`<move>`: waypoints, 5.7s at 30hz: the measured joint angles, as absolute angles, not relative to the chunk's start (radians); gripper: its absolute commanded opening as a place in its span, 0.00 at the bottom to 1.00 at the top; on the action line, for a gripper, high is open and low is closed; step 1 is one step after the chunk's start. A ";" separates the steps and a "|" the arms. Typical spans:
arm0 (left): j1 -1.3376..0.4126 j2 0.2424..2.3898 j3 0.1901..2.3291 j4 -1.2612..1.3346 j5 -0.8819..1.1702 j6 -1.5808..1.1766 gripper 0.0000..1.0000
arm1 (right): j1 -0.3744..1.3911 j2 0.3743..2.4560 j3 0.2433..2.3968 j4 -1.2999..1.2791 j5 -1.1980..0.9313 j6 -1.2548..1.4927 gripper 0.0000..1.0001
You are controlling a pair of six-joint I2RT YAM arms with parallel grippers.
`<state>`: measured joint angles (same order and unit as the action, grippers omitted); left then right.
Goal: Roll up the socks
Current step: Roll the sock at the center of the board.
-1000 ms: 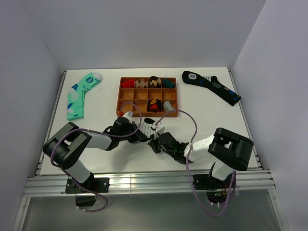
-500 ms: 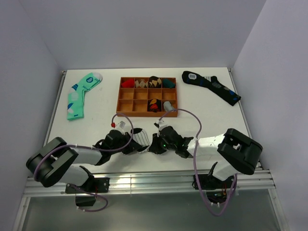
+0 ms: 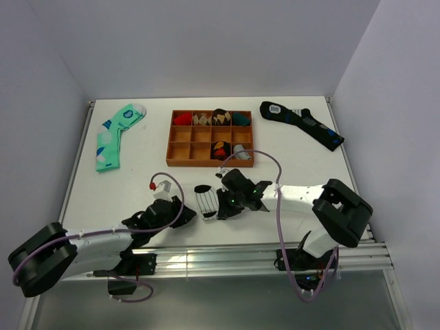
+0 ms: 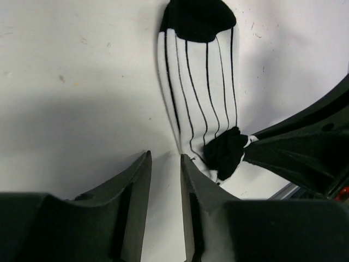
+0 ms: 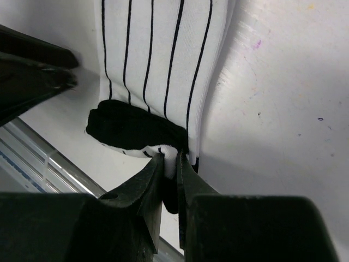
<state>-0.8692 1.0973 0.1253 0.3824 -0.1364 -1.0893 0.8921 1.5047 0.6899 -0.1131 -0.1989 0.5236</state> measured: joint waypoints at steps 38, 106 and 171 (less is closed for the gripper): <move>-1.494 1.241 0.511 0.151 -0.812 -0.588 0.65 | 0.822 1.702 0.958 -0.449 -0.334 0.346 0.08; -1.320 1.523 0.650 0.093 -0.557 -0.272 0.59 | 0.715 1.789 1.066 -0.645 -0.416 0.184 0.04; -1.285 1.372 0.642 0.133 -0.507 -0.442 0.28 | 0.698 1.790 1.076 -0.654 -0.400 0.203 0.06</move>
